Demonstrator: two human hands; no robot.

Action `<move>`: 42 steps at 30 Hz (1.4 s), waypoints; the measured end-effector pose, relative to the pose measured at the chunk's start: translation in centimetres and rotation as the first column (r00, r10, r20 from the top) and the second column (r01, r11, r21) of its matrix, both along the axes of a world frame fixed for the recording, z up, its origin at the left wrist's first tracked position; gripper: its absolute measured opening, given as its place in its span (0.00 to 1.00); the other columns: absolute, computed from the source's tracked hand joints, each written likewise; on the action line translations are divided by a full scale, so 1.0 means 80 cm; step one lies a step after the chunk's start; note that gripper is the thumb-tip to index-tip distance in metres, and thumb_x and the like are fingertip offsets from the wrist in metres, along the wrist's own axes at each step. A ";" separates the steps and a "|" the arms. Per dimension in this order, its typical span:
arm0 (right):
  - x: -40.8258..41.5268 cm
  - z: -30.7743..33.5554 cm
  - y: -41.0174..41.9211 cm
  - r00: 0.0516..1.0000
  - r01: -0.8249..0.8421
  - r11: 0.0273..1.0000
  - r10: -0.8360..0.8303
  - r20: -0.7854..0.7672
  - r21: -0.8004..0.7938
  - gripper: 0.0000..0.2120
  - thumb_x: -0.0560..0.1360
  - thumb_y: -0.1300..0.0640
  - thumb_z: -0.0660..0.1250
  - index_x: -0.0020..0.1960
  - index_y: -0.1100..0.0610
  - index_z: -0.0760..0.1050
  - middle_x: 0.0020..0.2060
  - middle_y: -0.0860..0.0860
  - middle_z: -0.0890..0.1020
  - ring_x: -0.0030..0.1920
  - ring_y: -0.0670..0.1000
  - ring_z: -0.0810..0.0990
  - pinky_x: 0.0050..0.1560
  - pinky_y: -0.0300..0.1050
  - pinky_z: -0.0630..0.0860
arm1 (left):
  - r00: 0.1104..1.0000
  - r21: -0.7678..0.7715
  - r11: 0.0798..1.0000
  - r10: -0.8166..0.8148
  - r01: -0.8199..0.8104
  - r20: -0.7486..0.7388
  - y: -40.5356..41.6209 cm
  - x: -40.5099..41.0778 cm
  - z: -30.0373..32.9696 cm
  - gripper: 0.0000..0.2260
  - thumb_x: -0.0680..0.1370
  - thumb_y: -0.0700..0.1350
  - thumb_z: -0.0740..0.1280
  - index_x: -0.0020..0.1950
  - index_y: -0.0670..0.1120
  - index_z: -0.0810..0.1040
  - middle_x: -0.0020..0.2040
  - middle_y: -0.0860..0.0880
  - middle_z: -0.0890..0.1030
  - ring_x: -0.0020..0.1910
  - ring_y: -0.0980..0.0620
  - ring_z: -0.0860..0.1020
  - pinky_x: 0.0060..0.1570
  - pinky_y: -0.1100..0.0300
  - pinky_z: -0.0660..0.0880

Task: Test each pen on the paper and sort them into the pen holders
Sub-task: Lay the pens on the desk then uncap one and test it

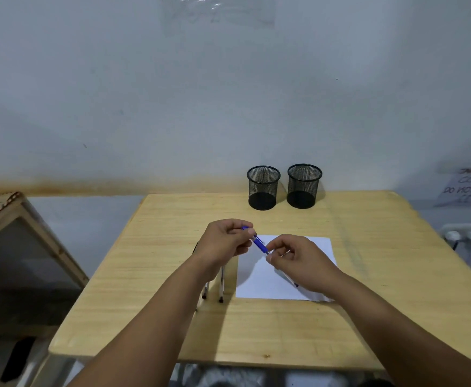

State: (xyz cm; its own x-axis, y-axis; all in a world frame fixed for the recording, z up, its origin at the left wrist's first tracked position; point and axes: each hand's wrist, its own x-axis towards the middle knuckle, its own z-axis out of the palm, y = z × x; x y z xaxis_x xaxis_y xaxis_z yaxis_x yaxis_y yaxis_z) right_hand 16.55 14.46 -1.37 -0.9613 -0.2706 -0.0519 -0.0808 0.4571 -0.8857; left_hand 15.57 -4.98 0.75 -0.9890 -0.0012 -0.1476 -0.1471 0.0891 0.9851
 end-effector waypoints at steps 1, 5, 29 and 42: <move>-0.003 0.001 -0.001 1.000 0.002 1.000 -0.002 -0.007 -0.005 0.03 0.76 0.53 0.68 0.47 0.45 0.80 0.40 0.46 0.83 0.38 0.47 0.82 0.39 0.44 0.78 | 1.000 -0.001 1.000 -0.009 0.009 -0.003 0.003 0.001 -0.002 0.06 0.77 0.41 0.72 0.53 0.44 0.83 0.46 0.43 0.86 0.40 0.54 0.81 0.44 0.62 0.80; -0.011 0.007 -0.005 1.000 0.026 0.995 -0.024 0.017 -0.098 0.03 0.76 0.56 0.68 0.47 0.52 0.80 0.41 0.50 0.84 0.37 0.49 0.84 0.42 0.53 0.82 | 0.999 -0.004 0.999 -0.047 0.047 -0.015 0.013 0.007 -0.005 0.06 0.77 0.43 0.72 0.53 0.47 0.83 0.48 0.46 0.86 0.42 0.56 0.80 0.45 0.61 0.76; -0.017 -0.004 -0.033 0.991 0.086 0.996 -0.089 -0.100 -0.038 0.07 0.76 0.51 0.68 0.40 0.51 0.78 0.20 0.43 0.68 0.23 0.44 0.63 0.30 0.41 0.62 | 0.997 -0.167 0.986 -0.035 0.023 -0.069 -0.004 0.001 -0.011 0.04 0.77 0.43 0.72 0.49 0.44 0.85 0.43 0.46 0.84 0.29 0.64 0.73 0.29 0.74 0.66; -0.014 0.007 -0.029 0.992 -0.017 0.990 0.034 0.120 -0.142 0.04 0.75 0.57 0.71 0.44 0.56 0.78 0.38 0.51 0.88 0.36 0.49 0.82 0.38 0.46 0.74 | 0.995 -0.208 0.976 -0.074 0.058 -0.070 -0.020 0.007 -0.018 0.04 0.76 0.45 0.73 0.46 0.54 0.86 0.44 0.51 0.86 0.42 0.58 0.79 0.48 0.57 0.74</move>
State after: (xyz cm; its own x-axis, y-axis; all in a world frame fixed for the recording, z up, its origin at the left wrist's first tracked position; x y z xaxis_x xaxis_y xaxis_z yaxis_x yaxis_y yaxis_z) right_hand 15.46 12.12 -0.83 -0.9430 -0.3075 -0.1275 0.0213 0.3266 -0.9449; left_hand 16.15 -6.56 -0.73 -0.9963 0.0422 -0.0743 -0.0585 0.2973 0.9530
